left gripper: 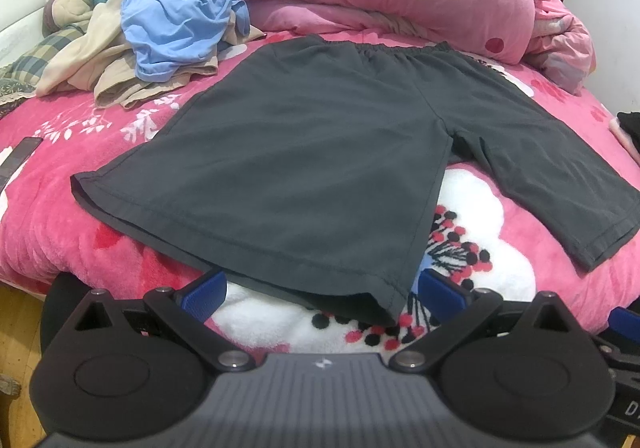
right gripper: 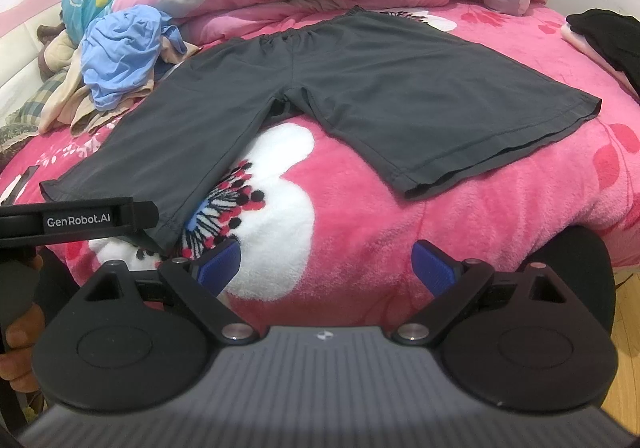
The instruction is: Fold clothes
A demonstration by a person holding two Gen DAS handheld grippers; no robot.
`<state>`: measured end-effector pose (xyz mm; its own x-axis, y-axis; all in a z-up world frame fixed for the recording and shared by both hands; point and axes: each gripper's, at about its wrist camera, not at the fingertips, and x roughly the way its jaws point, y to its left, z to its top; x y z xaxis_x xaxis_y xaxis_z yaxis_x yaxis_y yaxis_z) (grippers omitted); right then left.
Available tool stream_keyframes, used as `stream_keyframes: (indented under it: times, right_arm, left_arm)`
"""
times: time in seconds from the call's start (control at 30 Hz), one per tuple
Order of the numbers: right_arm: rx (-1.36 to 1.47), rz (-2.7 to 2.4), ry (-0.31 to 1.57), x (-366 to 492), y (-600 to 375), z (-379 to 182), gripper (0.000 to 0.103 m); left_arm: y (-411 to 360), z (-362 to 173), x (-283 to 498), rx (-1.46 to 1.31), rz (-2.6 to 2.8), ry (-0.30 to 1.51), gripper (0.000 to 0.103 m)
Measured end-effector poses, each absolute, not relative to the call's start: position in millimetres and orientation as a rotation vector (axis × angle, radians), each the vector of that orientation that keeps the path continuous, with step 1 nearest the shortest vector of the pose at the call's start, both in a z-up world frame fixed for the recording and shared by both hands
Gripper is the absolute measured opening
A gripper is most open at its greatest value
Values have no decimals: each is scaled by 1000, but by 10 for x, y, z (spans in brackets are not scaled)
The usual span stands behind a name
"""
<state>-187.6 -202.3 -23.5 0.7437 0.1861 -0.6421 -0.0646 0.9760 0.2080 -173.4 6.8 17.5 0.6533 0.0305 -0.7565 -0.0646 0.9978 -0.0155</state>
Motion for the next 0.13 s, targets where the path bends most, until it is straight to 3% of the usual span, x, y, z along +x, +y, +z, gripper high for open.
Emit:
stream_keyframes:
  times: [0.13]
  right_arm:
    - [176, 137, 721, -1858, -2018, -237, 93]
  left_arm:
    - [74, 175, -1734, -41, 55, 858, 102]
